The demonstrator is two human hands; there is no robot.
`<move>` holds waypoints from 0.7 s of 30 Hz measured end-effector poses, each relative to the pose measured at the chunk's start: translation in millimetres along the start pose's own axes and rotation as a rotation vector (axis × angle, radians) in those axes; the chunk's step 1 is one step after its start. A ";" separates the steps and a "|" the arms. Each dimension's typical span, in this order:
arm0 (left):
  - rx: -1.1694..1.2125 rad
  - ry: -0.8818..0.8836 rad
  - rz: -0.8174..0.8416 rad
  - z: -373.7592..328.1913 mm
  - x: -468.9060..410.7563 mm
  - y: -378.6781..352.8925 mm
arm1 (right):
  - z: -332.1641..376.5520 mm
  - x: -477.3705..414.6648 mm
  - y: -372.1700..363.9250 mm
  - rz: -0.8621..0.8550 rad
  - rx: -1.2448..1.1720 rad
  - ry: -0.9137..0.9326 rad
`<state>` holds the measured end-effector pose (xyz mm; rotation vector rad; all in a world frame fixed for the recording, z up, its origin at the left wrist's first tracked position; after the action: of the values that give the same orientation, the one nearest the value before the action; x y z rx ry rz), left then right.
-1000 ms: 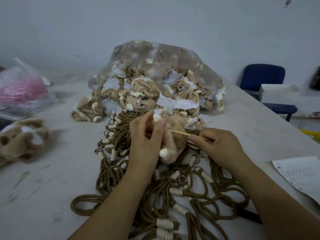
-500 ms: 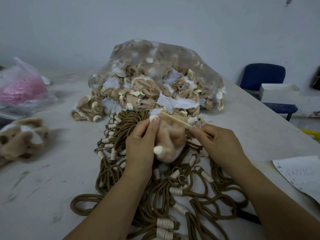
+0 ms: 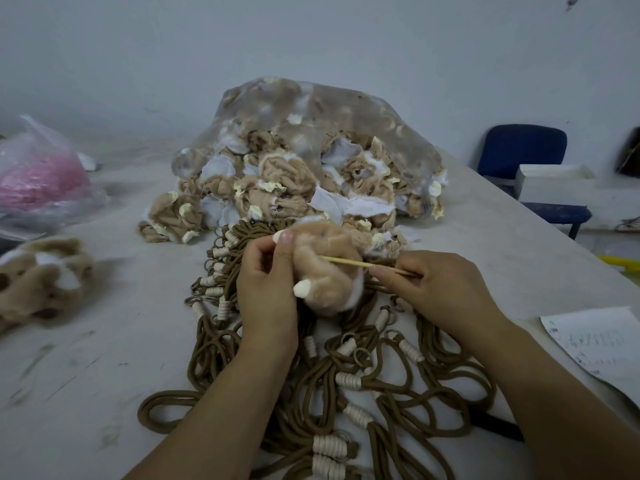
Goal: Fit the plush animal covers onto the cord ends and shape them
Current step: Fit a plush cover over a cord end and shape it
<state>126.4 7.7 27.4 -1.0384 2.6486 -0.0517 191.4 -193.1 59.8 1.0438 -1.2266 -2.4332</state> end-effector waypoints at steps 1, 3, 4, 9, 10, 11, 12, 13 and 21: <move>-0.052 -0.043 0.008 -2.0 1.4 -0.4 | -0.6 0.1 -0.1 -0.013 -0.013 -0.017; -0.124 -0.107 0.028 -5.1 4.5 -2.8 | -0.9 0.6 -2.2 -0.034 -0.043 -0.049; -0.139 -0.120 0.036 -5.5 5.7 -3.8 | -0.2 0.9 -3.7 -0.040 -0.051 -0.059; -0.155 -0.139 -0.017 -5.0 4.0 0.3 | 4.4 -0.9 -6.5 -0.011 -0.042 -0.044; -0.146 -0.139 -0.030 -5.2 3.4 1.5 | 5.3 -1.6 -6.2 0.008 -0.024 -0.017; -0.135 -0.139 -0.037 -5.6 3.2 2.3 | 6.4 -1.9 -6.1 0.031 -0.009 0.013; -0.126 -0.140 -0.033 -6.0 3.4 2.1 | 7.7 -1.8 -6.2 0.052 0.008 0.045; -0.123 -0.142 -0.021 -6.1 4.0 1.4 | 9.5 -1.5 -6.2 0.061 0.027 0.081; -0.137 -0.136 0.018 -2.4 3.6 -3.9 | 10.8 2.7 -14.2 -0.046 0.052 -0.009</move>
<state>125.8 2.2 29.3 -1.0205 2.5667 0.1996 183.7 -179.0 51.8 1.0876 -1.2895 -2.4550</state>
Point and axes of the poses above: each hand's wrist, its own x-axis away from the middle knuckle, its own y-axis out of the back of the hand, z = x × y, the point moved 5 cm from there along -x, towards the middle knuckle, and after that the axes turned 12 degrees about -x, right-handed, at the moved point
